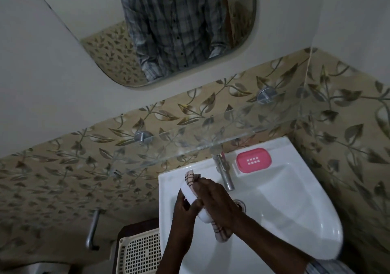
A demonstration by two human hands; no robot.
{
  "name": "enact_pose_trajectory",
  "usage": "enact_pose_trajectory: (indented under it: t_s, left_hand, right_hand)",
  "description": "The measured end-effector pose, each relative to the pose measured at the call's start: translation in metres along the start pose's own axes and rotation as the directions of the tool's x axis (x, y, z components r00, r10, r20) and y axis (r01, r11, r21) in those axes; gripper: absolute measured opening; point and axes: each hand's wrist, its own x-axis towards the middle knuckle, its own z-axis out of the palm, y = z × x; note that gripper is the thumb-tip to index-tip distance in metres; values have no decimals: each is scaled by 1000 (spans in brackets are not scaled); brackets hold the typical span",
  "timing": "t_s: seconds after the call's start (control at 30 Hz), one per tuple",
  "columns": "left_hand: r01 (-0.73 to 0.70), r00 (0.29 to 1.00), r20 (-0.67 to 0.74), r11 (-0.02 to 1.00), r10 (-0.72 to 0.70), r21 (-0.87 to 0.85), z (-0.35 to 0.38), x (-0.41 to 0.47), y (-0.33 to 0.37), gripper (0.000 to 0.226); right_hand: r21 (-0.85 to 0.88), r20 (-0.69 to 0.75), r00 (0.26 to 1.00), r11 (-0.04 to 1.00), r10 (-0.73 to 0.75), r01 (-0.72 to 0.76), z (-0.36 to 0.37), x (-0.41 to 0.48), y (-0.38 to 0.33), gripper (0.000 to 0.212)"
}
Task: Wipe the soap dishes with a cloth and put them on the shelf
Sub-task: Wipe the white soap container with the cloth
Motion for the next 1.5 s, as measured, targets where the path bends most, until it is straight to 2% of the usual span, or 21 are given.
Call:
enact_pose_trajectory:
  t_s: [0.07,0.13,0.2,0.23,0.27,0.33,0.43,0.5,0.6,0.7,0.8,0.87,0.93,1.03,1.1,1.2,1.27,1.33,1.4,1.47,1.5]
  left_hand:
    - [-52,997,-46,993,57,102,-2,6,-2,72]
    - [-118,988,-67,960,139,254,-5,14,0,82]
    - [-173,981,-25,922,193,346,-9,20,1,95]
    - [-187,979,-5,913,203,362,-10,22,2,99]
    - [-187,980,5,912,199,366,-10,24,2,100]
    - [-139,989,-2,935,147,326,-8,28,3,89]
    - [-58,998,-34,997,60,58,-5,27,7,77]
    - [-23,999,-24,998,21,-57,-6,27,8,77]
    - [27,1000,10,989,-26,-149,-9,28,8,84]
    - [32,999,-1,997,-32,-68,-5,27,8,90]
    - [-31,999,-38,999,31,-17,0,29,5,76]
    - [-44,995,-96,998,41,-39,1,37,8,61]
    - [-43,988,-151,998,35,-53,1,43,9,59]
    - [-82,979,-191,994,66,-78,0,46,7,65]
    - [-94,983,-162,994,85,-51,-2,45,3,65]
    - [-103,991,-92,995,101,-13,-7,46,-1,67]
    - [-136,988,-60,988,141,79,-13,45,-4,74]
    - [-167,985,-8,962,173,216,-14,40,-10,84]
    - [-151,988,56,946,140,288,-9,33,-15,98]
    - [-94,991,119,959,64,266,-11,31,-12,106]
    - [-74,989,140,969,41,234,-18,33,-9,101]
  right_hand:
    - [56,-32,981,980,194,-192,5,4,-3,41]
    - [55,14,931,929,365,-365,3,10,-1,73]
    - [179,103,859,840,502,-513,-5,14,2,96]
    - [262,150,835,793,529,-550,-8,16,4,101]
    - [335,178,832,763,525,-553,-12,18,5,101]
    - [431,172,873,761,457,-484,-12,18,7,89]
    - [422,137,944,844,301,-330,-6,17,10,63]
    - [346,111,975,912,193,-220,-9,15,15,41]
    - [162,142,987,982,71,-94,-21,13,19,34]
    - [-29,170,985,999,-12,18,-20,17,17,30]
    - [-180,58,996,981,-65,75,-1,25,14,26]
    - [-316,-56,998,949,-30,11,11,29,13,41]
    - [-304,-85,986,939,140,-160,14,30,12,60]
    - [-192,20,918,903,396,-385,6,32,13,80]
    - [-24,134,835,844,533,-535,-2,34,15,97]
    - [233,324,766,738,555,-634,-13,34,17,87]
    - [398,338,792,685,509,-610,-21,34,17,71]
    - [554,292,842,638,454,-536,-27,35,17,49]
    - [535,229,878,699,421,-474,-32,37,18,26]
    - [400,247,890,797,383,-453,-41,39,20,23]
    - [332,303,881,827,363,-455,-47,40,21,24]
